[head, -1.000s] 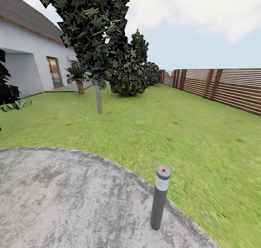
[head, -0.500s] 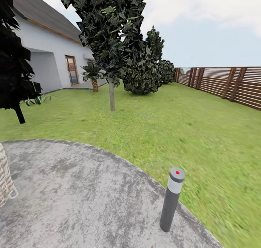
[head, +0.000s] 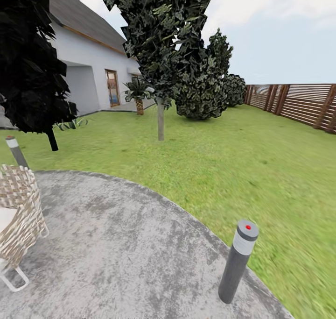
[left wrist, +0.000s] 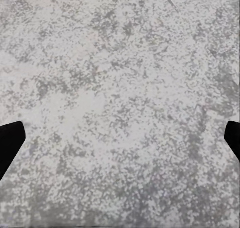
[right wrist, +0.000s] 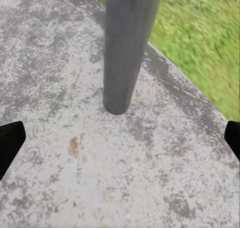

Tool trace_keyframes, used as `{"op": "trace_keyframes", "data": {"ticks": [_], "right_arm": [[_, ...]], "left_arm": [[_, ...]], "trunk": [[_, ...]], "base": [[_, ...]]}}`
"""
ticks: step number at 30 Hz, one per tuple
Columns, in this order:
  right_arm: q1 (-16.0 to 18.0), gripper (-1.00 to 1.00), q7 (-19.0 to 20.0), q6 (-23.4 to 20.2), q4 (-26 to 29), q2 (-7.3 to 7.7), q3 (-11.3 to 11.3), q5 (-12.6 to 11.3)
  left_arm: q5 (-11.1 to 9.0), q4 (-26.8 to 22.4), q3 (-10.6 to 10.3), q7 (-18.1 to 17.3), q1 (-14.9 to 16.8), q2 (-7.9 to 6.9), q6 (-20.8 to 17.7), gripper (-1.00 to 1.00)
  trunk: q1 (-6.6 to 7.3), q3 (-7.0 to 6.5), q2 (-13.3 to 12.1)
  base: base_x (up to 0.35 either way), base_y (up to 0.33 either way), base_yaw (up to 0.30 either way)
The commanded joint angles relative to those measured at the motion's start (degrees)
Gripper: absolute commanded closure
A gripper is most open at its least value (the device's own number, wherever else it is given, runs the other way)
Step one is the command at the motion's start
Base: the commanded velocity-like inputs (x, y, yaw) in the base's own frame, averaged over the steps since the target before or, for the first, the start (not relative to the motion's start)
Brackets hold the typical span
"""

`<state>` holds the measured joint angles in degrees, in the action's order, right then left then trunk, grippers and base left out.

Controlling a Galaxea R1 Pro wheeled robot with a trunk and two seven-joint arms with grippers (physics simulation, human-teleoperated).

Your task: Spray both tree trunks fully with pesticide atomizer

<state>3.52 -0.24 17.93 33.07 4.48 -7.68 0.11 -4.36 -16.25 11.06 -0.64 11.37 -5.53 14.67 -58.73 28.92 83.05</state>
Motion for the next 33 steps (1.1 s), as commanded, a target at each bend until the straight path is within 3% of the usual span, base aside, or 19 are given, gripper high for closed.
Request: {"op": "trace_keyframes", "data": {"ticks": [1,33], "right_arm": [[0.0,-1.0,0.0,0.2,0.0,-0.07,-0.1,0.0],[0.0,-1.0,0.0,0.2,0.0,-0.67,0.0,0.1]], "left_arm": [[-0.5,0.1,-0.1,-0.1,0.1,-0.01,0.2,-1.0],[-0.3,0.1,-0.2,-0.1,0.1,-0.01,0.2,-1.0]], "trunk": [[0.0,0.1,0.0],[0.0,0.9,0.0]], "base": [[0.0,0.0,0.259],[0.0,0.0,0.274]]}}
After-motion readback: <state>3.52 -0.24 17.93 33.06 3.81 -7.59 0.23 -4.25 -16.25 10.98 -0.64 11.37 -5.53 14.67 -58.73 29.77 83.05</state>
